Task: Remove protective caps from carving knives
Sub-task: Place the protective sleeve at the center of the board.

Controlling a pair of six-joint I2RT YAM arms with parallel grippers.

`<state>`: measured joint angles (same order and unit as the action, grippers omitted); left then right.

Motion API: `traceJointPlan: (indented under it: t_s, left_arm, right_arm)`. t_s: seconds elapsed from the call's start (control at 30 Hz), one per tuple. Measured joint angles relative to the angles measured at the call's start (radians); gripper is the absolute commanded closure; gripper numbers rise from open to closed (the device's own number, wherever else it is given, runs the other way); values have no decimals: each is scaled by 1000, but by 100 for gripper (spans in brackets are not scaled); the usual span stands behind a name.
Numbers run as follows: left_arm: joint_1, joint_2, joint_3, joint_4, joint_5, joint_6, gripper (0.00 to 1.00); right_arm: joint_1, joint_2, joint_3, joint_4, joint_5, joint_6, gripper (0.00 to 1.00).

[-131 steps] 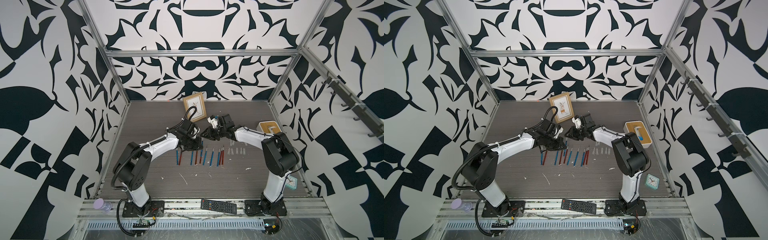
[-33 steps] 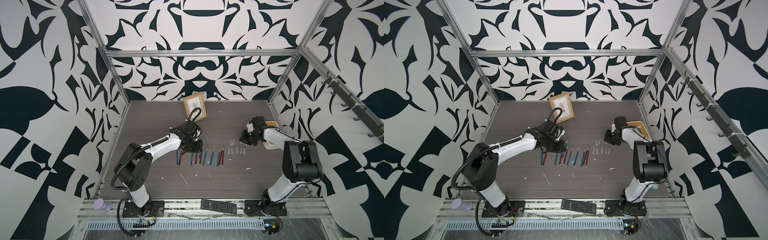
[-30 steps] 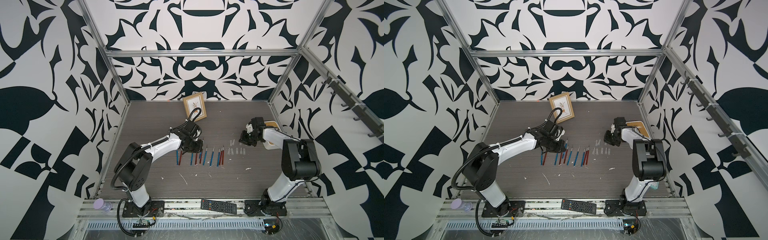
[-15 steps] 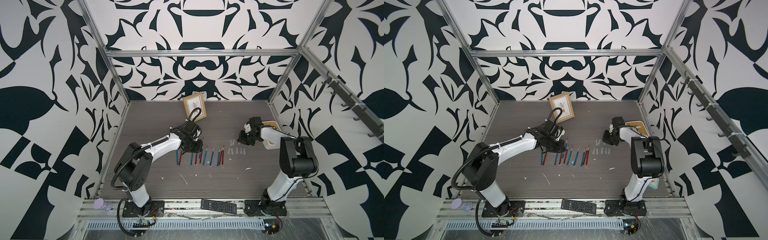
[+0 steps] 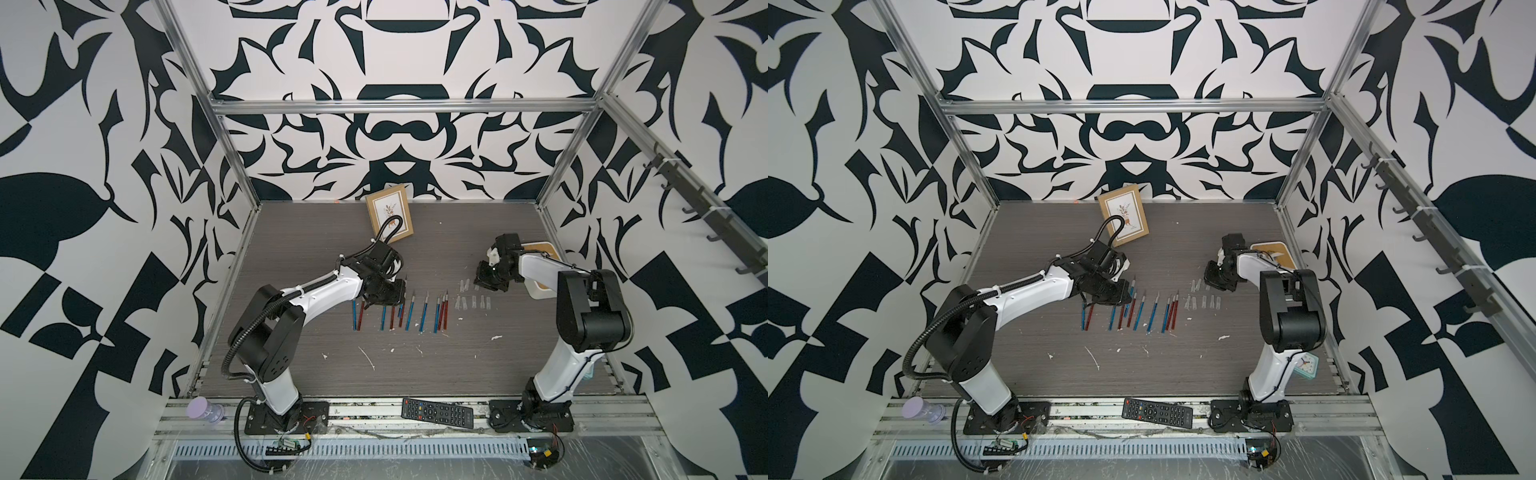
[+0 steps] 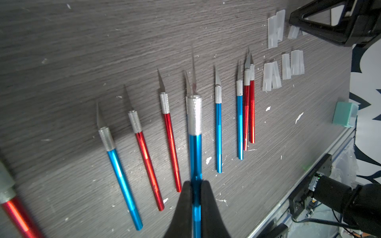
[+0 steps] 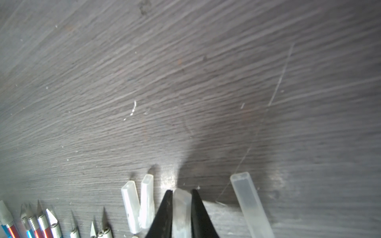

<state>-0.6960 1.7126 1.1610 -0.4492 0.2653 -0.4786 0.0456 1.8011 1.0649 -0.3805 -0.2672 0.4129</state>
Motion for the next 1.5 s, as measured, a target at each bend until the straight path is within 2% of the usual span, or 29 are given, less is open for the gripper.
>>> traceJointPlan:
  t_s: [0.53, 0.73, 0.9, 1.03, 1.13, 1.2, 1.23, 1.5]
  left_arm:
    - [0, 0, 0, 0, -9, 0, 100]
    - [0, 0, 0, -5, -24, 0, 100]
    - [8, 0, 0, -16, -38, 0, 100]
    - [25, 0, 0, -31, -48, 4, 100]
    - [41, -3, -4, -42, -61, 8, 100]
    - [51, -7, -10, -49, -66, 8, 100]
    - [57, -8, -11, -53, -68, 8, 100]
    - [79, -15, -32, -82, -108, 19, 100]
  right_arm:
    - [5, -16, 16, -18, 3, 2, 76]
    - [9, -80, 30, -24, 2, 2, 70]
    - [20, -101, 42, -25, 2, 5, 54]
    - [29, -101, 47, -27, 1, 10, 26]
    - [34, -101, 48, -27, 2, 5, 15]
    - [35, -101, 49, -27, 3, 7, 3]
    - [35, -103, 49, -28, 3, 10, 0]
    - [37, -144, 49, -32, 10, 3, 0]
